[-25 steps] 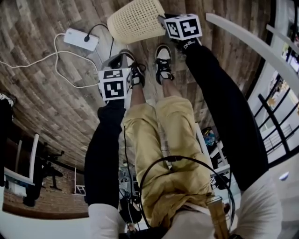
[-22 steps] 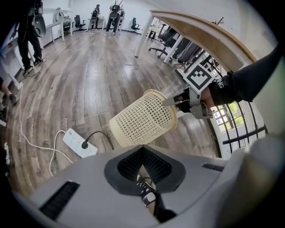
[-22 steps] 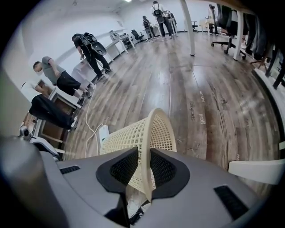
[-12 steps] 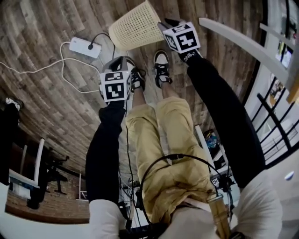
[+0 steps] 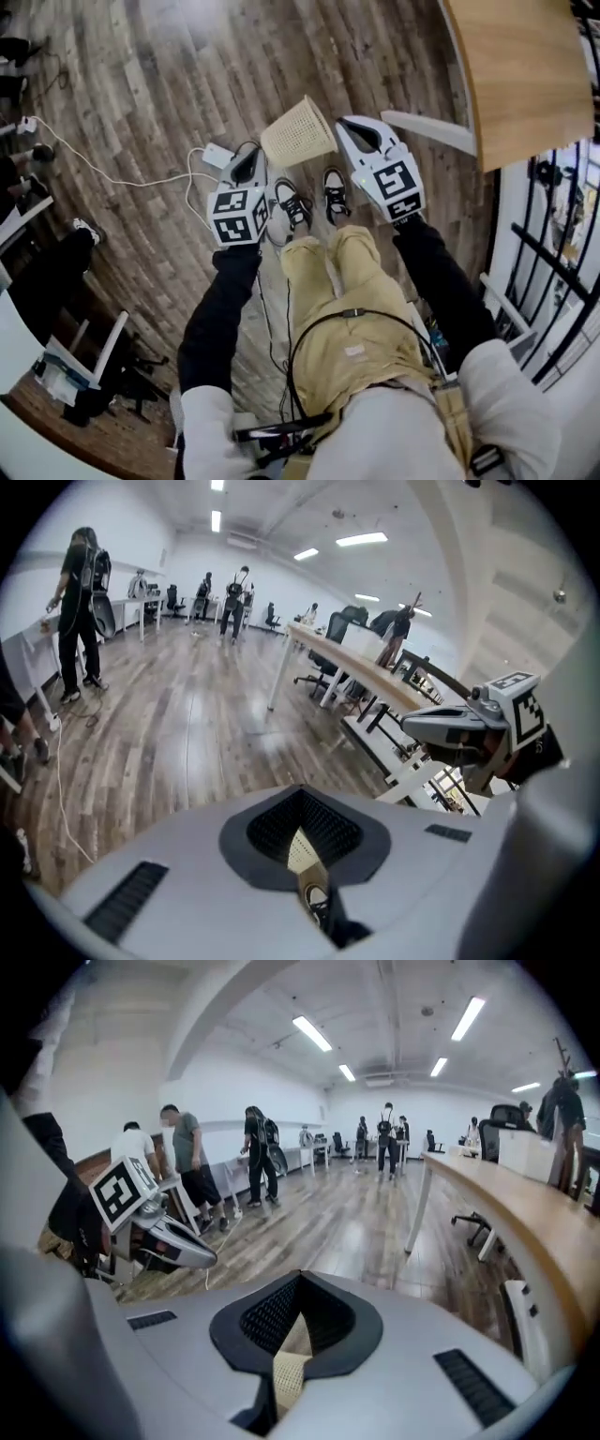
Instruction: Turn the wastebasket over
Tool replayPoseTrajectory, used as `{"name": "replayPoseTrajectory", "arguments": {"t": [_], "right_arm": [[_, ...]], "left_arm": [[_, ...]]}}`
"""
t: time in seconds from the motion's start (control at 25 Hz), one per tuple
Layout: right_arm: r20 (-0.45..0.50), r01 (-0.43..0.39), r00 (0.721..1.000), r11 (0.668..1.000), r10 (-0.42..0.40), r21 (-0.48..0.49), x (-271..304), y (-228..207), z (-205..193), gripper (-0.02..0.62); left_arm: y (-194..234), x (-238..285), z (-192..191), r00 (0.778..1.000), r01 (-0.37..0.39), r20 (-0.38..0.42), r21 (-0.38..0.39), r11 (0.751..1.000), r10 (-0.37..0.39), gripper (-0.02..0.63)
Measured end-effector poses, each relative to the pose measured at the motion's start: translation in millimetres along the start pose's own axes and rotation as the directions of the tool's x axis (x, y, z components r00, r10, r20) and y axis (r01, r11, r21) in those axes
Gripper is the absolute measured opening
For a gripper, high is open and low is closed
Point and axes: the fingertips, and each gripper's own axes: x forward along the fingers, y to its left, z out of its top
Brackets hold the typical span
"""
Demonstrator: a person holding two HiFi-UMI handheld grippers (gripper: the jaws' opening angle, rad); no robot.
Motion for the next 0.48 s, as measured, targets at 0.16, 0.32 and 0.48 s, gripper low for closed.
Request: {"name": "replayPoseTrajectory", "arguments": {"t": [0.16, 0.32, 0.48], "right_arm": [[0.168, 0.04, 0.985, 0.999, -0.036, -0.017, -81, 21, 117, 0.021], [0.3, 0.092, 0.951, 0.994, -0.073, -0.051, -158, 32, 189, 0.021], [0.361, 0.144, 0.923, 0.99, -0.133, -0.003, -219, 40, 231, 0.02]], "left_arm": [[-28, -96, 87, 0.987, -0.017, 0.16, 0.054, 0.998, 0.009, 0.002], [-63, -181, 141, 0.943, -0.095, 0.326, 0.084, 0.992, 0.062, 0.002], [-101, -234, 165, 0.905, -0.144, 0.415, 0.096, 0.985, 0.092, 0.002]]}}
